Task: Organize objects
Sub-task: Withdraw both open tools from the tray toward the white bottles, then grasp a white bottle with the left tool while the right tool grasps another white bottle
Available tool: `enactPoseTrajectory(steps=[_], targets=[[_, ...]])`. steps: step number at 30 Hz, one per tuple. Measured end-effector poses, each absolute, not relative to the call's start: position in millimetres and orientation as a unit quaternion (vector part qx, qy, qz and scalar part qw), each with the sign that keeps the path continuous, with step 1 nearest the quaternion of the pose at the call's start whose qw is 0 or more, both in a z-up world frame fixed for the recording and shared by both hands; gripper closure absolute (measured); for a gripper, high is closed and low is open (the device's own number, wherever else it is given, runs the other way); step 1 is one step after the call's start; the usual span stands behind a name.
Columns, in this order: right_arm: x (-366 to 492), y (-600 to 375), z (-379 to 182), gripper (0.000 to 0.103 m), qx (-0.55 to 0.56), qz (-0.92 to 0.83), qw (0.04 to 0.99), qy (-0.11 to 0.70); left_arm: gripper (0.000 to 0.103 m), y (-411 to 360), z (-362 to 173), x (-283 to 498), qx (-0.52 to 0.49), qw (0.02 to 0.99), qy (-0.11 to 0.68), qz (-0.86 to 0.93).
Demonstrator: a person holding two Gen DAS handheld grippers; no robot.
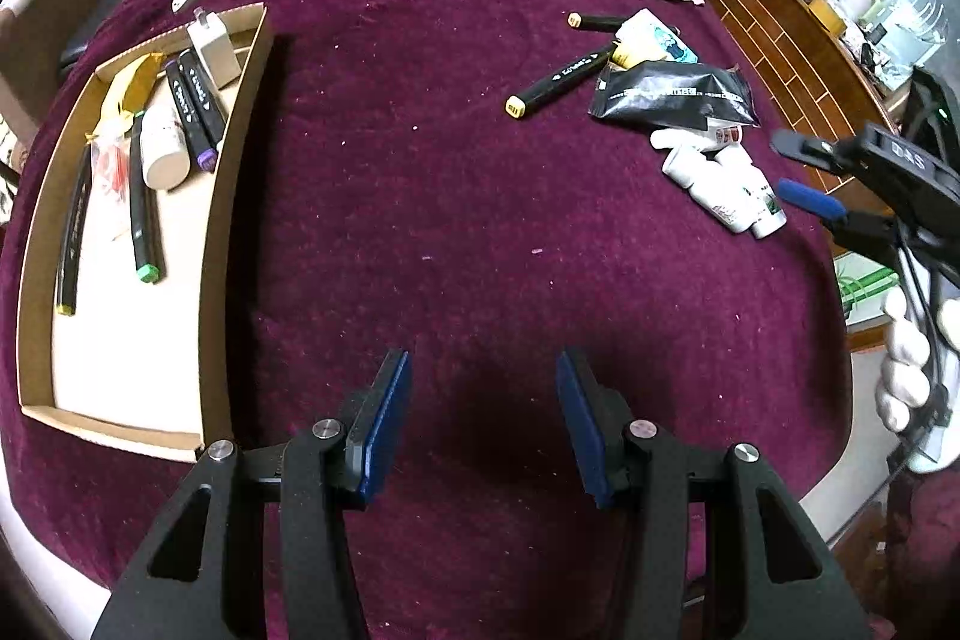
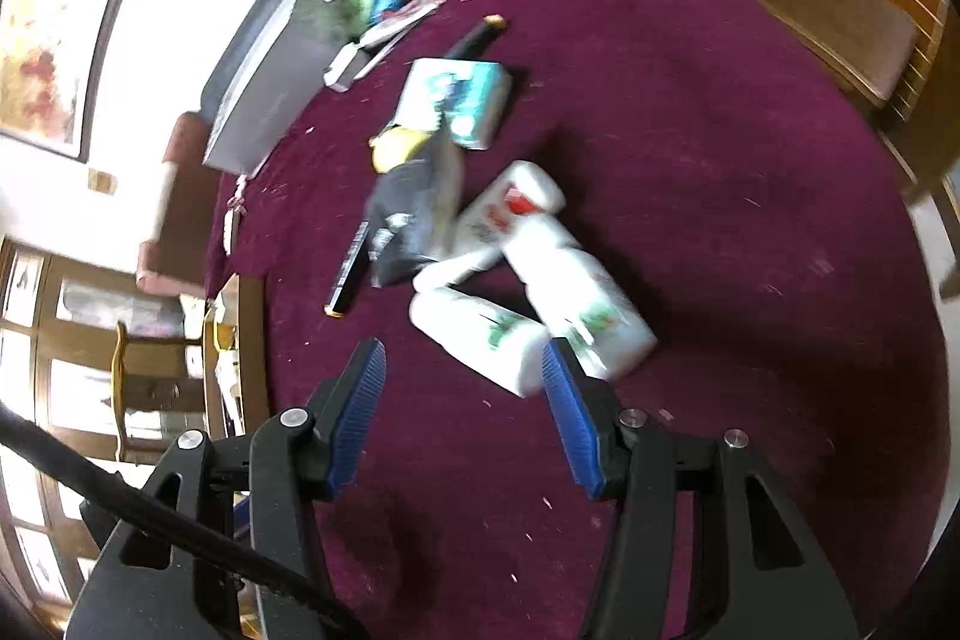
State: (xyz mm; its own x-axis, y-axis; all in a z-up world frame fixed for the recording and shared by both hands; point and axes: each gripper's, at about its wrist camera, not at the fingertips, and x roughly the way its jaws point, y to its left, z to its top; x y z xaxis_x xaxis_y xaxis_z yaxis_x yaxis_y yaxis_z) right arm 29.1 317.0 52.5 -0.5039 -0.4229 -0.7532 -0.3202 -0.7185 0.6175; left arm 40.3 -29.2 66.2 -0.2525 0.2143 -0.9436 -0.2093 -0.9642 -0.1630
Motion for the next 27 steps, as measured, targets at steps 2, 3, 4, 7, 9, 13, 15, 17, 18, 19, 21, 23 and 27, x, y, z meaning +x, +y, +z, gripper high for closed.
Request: enactPoseTrajectory(steps=[2, 3, 4, 7, 9, 13, 15, 17, 18, 19, 21, 23, 27], targets=[[15, 307, 48, 0.046, 0.508, -0.781, 0.045, -0.36, 0.059, -30, 66, 42, -0.597, 0.13, -0.003, 0.792], [9, 302, 45, 0.046, 0.516, -0.779, 0.048, -0.352, 0.059, -31, 66, 43, -0.597, 0.128, -0.004, 0.792], [4, 297, 41, 0.046, 0.526, -0.778, 0.047, -0.341, 0.059, -33, 66, 43, -0.597, 0.126, -0.006, 0.793], [-2, 281, 30, 0.045, 0.548, -0.77, 0.054, -0.323, 0.059, -40, 65, 44, -0.598, 0.12, -0.016, 0.793], [-2, 268, 26, 0.044, 0.557, -0.758, 0.084, -0.331, 0.059, -45, 64, 44, -0.6, 0.115, -0.026, 0.791], [3, 244, 30, 0.044, 0.561, -0.747, 0.134, -0.329, 0.059, -49, 63, 45, -0.602, 0.118, -0.041, 0.789], [9, 249, 39, 0.044, 0.546, -0.755, 0.131, -0.339, 0.059, -46, 64, 43, -0.601, 0.128, -0.044, 0.788], [14, 259, 46, 0.044, 0.535, -0.762, 0.118, -0.346, 0.059, -39, 66, 39, -0.596, 0.142, -0.039, 0.79], [18, 266, 50, 0.044, 0.528, -0.768, 0.107, -0.347, 0.059, -35, 67, 37, -0.592, 0.15, -0.034, 0.791], [23, 273, 53, 0.044, 0.521, -0.774, 0.095, -0.346, 0.059, -27, 69, 34, -0.585, 0.161, -0.023, 0.794], [34, 291, 57, 0.043, 0.508, -0.784, 0.065, -0.352, 0.059, -6, 72, 30, -0.572, 0.188, 0.003, 0.799], [42, 305, 55, 0.043, 0.506, -0.783, 0.045, -0.359, 0.059, 13, 71, 27, -0.56, 0.214, 0.031, 0.8], [53, 321, 44, 0.043, 0.516, -0.774, 0.015, -0.366, 0.059, 53, 59, 12, -0.574, 0.245, 0.051, 0.78]])
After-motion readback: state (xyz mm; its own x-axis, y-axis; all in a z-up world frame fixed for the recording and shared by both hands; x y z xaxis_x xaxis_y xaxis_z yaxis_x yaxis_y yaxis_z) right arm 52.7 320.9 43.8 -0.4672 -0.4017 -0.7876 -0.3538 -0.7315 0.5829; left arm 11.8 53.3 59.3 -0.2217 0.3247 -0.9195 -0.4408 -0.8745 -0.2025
